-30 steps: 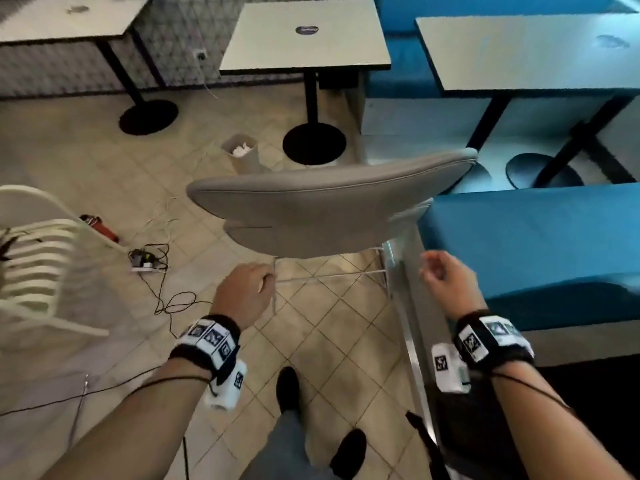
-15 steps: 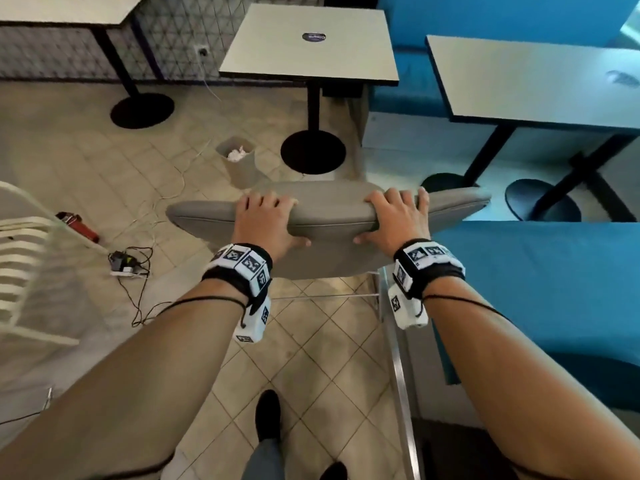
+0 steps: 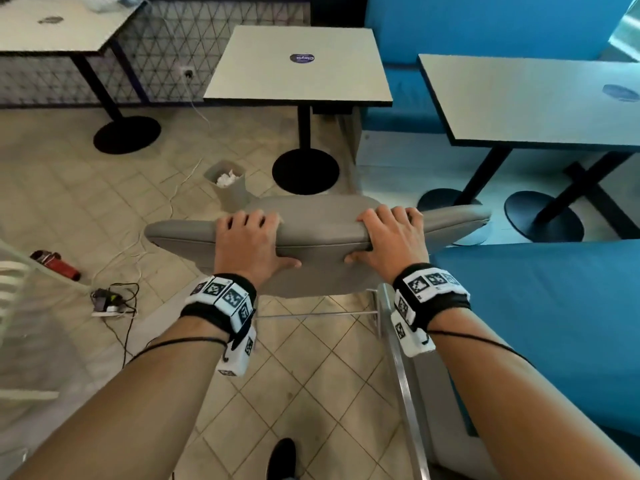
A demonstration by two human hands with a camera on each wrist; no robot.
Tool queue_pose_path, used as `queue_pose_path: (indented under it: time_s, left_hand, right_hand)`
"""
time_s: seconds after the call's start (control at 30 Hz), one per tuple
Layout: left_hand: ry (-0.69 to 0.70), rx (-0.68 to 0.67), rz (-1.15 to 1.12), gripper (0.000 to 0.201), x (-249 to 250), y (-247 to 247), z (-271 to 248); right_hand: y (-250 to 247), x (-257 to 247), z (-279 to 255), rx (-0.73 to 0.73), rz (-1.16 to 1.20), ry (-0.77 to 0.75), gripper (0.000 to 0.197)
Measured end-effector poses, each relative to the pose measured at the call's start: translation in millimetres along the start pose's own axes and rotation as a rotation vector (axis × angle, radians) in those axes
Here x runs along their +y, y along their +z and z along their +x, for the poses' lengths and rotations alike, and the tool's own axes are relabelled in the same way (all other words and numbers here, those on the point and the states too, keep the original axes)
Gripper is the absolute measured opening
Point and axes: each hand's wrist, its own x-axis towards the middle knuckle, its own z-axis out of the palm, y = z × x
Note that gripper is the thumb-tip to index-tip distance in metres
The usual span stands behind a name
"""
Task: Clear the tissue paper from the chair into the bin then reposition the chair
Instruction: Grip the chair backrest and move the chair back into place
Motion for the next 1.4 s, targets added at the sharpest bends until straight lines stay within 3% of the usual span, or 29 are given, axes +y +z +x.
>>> queue_pose_path:
  time_s: [0.23, 0.6, 0.87, 1.1, 1.4]
  left_hand:
    - [0.013, -0.012, -0.047, 0.077, -37.6, 13.0, 67.1]
    - [0.054, 0.026, -0.054, 0.074, -48.9, 45.7, 184.2]
    - [0.117, 0.098, -0.025, 0.074, -46.1, 64.5, 260.8]
    - [0.046, 0.026, -0.036, 0.076, -97.5, 81.6, 330.4]
    - [0.026, 0.042, -0.012, 0.079, -94.8, 116.3, 443.8]
  right_hand:
    - [17.4, -17.9, 65.5, 0.006, -0.002, 0.048, 0.066]
    - [35.9, 16.1, 187.3, -0.045, -0.004, 0.100, 0.072]
    - [43.4, 58.0, 257.3, 0.002, 0.000, 0.071, 0.071]
    - [72.5, 28.5, 334.6, 0.046, -0.013, 0.047, 0.069]
    - [89.8, 78.7, 456.0, -0.010, 0.031, 0.036, 0.069]
